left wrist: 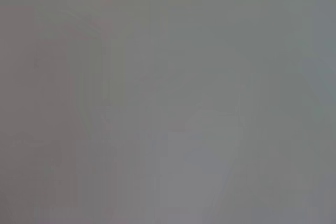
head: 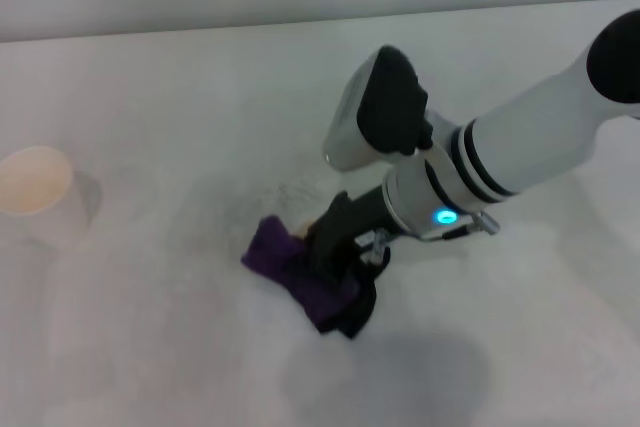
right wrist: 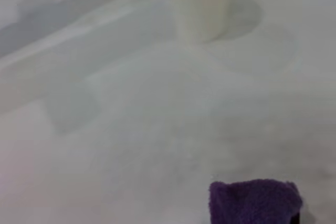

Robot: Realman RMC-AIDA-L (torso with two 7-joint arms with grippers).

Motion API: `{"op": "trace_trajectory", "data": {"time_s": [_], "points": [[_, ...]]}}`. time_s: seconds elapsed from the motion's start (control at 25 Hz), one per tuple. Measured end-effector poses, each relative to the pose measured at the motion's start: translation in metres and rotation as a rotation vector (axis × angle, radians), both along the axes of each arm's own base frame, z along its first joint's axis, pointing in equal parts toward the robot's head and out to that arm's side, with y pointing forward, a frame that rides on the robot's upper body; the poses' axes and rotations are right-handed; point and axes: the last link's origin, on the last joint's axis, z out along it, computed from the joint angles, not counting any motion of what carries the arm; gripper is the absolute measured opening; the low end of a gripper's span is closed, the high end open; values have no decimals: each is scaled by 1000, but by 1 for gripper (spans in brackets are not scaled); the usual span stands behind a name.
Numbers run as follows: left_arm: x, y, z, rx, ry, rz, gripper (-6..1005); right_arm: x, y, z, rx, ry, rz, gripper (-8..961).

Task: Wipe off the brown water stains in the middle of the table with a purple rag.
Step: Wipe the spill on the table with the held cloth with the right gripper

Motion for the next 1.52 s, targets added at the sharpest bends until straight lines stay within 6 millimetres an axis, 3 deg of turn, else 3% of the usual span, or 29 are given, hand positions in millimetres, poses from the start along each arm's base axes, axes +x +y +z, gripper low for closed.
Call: {"op": "trace_trajectory", "data": {"time_s": [0.2, 0.48, 0.64, 0.88, 1.28, 1.52], "points": [[-1, 0, 2, 9, 0, 5, 865, 6, 22, 7, 101, -2, -48, 96], [-2, -2, 6, 25, 9, 4, 865, 15, 52, 32, 203, 28, -143, 98], [-2, -2, 6, 31, 9, 3, 866, 10, 52, 27, 187, 15, -127, 99], [-3, -3, 8, 44, 7, 7, 866, -13, 32, -3, 47, -24, -31, 101], [-3, -4, 8, 46, 5, 9, 865, -33, 8, -26, -59, -26, 61, 104], [-2, -3, 8, 46, 5, 7, 865, -27, 24, -27, 29, -51, 65, 106]]}}
